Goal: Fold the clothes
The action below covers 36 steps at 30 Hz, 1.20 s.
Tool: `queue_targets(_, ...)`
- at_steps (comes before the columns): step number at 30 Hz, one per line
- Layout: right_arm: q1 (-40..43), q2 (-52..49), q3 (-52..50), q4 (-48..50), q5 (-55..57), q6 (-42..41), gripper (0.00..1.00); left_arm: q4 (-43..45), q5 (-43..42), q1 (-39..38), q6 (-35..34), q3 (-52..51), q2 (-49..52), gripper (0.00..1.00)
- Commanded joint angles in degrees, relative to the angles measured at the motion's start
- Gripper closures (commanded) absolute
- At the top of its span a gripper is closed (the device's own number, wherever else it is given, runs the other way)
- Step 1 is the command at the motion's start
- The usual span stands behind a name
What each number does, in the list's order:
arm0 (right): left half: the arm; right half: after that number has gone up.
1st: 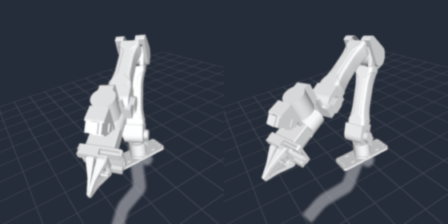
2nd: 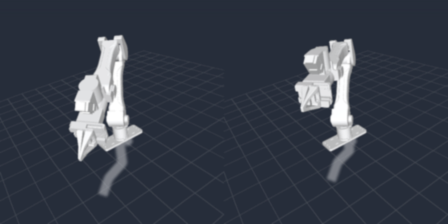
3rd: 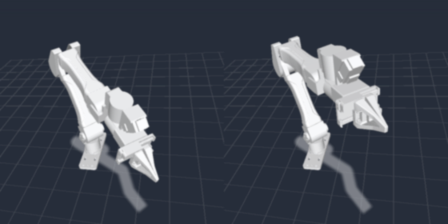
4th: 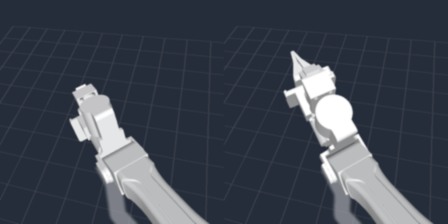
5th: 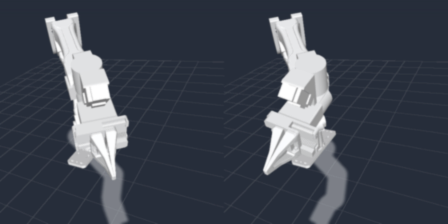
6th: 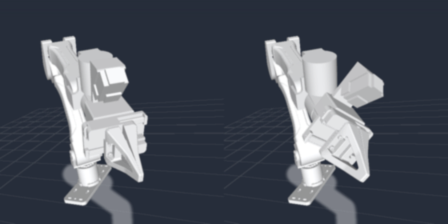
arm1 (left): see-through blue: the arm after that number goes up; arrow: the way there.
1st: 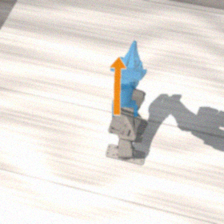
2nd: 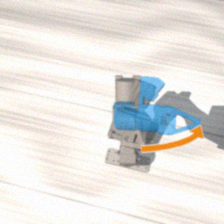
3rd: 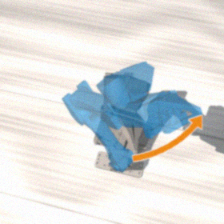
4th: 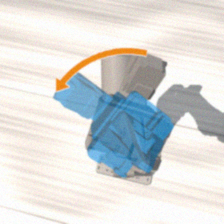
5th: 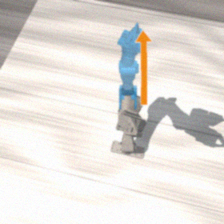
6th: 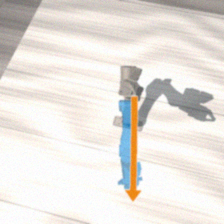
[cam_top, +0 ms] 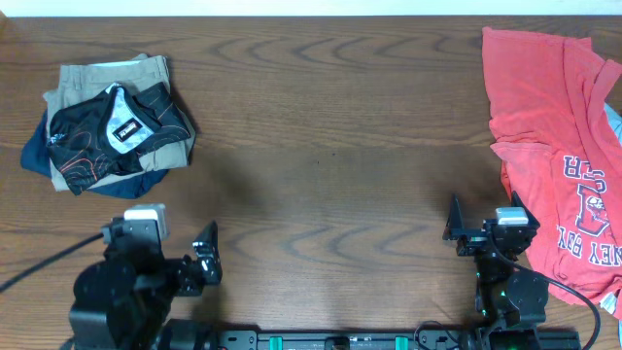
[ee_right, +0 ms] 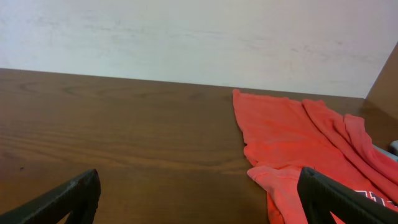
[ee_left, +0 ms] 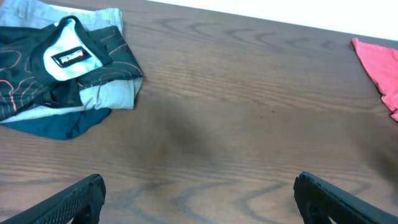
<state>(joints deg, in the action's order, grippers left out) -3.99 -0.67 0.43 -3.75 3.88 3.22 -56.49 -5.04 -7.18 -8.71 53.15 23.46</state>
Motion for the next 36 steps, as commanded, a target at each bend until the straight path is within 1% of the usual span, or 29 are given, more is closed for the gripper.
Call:
queue_targets(1, 0.98, 0.37, -0.11, -0.17, -0.26, 0.68, 0.01, 0.83, 1.68, 0.2, 1.22, -4.22, -3.63, 0.02)
queue_targets(8, 0.98, 0.37, -0.11, -0.17, -0.26, 0.68, 0.01, 10.82, 2.56, 0.2, 1.2, -19.3, -13.11, 0.02)
queue_targets(16, 0.98, 0.37, -0.11, -0.17, -0.24, 0.68, 0.01, 29.83, 2.56, 0.17, 1.2, -36.98, -23.52, 0.02)
queue_targets(23, 0.98, 0.37, -0.11, -0.17, -0.26, 0.68, 0.01, 50.16, 4.74, 0.2, 1.27, -47.56, -23.34, 0.02)
queue_targets(27, 0.98, 0.37, -0.11, -0.17, -0.24, 0.68, 0.01, 58.49, 5.33, 0.17, 1.2, -52.94, -23.34, 0.02)
queue_targets(34, 0.98, 0.37, -0.11, -0.17, -0.24, 0.68, 0.01, 52.22, 5.33, 0.09, 1.2, -52.92, -23.37, 0.02)
queue_targets(36, 0.98, 0.37, -0.11, -0.17, -0.26, 0.68, 0.01, 52.37, 5.33, 0.09, 1.18, -52.92, -23.37, 0.02)
